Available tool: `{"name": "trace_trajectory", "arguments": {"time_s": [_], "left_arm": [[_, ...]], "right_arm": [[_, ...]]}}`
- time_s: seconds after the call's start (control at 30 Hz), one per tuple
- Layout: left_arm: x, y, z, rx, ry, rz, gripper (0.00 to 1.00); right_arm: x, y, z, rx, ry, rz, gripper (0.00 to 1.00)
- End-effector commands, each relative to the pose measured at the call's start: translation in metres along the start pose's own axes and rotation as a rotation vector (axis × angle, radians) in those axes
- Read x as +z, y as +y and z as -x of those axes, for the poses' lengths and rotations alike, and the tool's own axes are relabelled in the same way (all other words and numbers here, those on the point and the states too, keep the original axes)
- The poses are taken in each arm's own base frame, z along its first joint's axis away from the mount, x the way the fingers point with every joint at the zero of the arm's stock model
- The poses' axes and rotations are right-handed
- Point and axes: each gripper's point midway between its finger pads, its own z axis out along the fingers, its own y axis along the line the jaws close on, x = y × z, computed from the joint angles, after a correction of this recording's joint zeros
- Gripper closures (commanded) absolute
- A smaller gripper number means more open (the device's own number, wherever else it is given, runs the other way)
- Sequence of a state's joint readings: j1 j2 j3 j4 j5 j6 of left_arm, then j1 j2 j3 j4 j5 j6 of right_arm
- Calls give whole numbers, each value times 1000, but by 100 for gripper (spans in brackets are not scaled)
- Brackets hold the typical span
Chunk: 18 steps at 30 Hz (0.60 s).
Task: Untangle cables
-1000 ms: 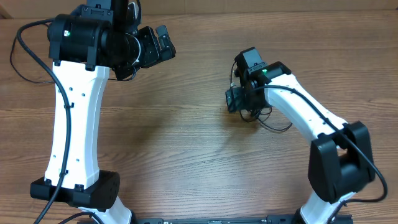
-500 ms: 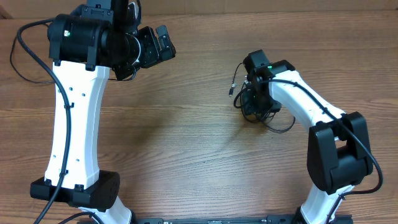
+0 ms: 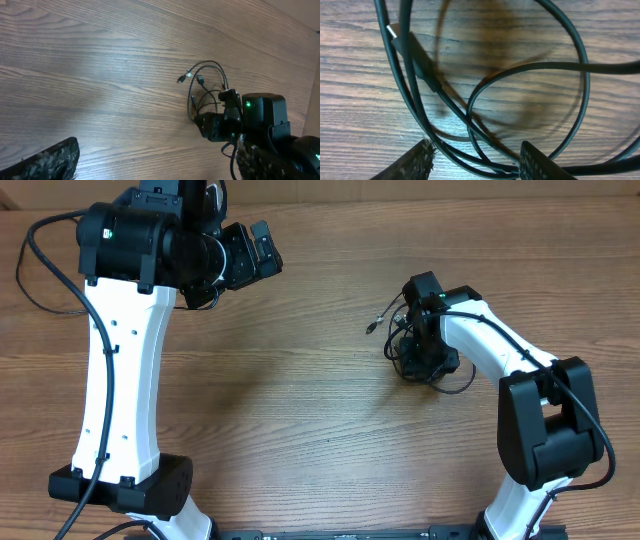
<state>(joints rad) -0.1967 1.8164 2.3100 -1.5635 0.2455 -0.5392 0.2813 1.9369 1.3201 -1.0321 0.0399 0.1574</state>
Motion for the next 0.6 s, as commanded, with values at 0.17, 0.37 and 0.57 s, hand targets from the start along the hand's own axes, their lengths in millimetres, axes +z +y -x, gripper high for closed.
{"name": "trace_trajectory", "arguments": {"time_s": [0.17,0.37,0.57], "left_arm": [[4,2,1,16,1,14,0],[4,2,1,16,1,14,0],[4,1,2,16,-1,13,0]], "right_arm": [[3,11,-9,1,40,62,42],[15,9,-17,1,54,61,40],[15,14,-17,2,54,89,61]]}}
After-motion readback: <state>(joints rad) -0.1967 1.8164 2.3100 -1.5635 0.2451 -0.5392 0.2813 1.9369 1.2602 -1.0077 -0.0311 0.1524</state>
